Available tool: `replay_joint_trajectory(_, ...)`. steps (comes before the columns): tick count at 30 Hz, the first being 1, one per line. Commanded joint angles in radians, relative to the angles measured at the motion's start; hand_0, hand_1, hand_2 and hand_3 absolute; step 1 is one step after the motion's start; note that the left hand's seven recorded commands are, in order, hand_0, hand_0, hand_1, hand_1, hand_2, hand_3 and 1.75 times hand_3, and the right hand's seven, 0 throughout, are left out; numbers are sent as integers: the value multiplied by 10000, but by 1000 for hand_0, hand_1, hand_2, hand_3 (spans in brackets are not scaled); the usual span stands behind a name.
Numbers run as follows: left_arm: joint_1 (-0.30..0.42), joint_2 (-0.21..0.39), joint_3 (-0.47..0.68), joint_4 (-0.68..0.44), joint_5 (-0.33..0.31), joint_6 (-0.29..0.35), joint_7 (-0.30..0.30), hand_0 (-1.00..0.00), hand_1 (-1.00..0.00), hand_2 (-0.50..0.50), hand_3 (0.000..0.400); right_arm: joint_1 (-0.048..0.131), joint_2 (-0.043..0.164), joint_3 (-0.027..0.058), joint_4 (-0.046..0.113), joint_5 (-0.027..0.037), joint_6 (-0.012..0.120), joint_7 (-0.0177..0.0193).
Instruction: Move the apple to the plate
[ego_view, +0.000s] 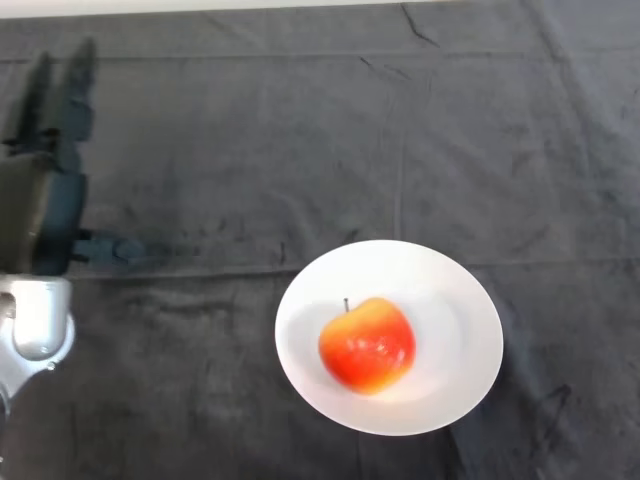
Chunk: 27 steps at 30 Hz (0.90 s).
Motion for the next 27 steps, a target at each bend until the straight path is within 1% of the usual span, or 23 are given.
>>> replay_joint_trajectory(1, 492, 583, 439, 466, -437, -203, -65, 0, 0, 0, 0, 277, -245, -72, 217, 68, -66, 59)
replay_joint_trajectory(6, 709, 600, 1278, 595, -1420, -476, -480, 0, 0, 0, 0, 278, -243, -72, 215, 67, -66, 59)
replay_joint_trajectory(13, 968, 434, 2686, 692, -3162, -793, -1426, 0, 0, 0, 0, 282, -239, -72, 207, 66, -68, 57)
replay_joint_trajectory(20, 1173, 252, 3988, 616, -4765, -853, -2464, 0, 0, 0, 0, 287, -232, -70, 195, 65, -69, 54)
replay_joint_trajectory(27, 1469, 276, 5121, 494, -6090, -716, -3432, 0, 0, 0, 0, 293, -226, -69, 180, 64, -70, 50)
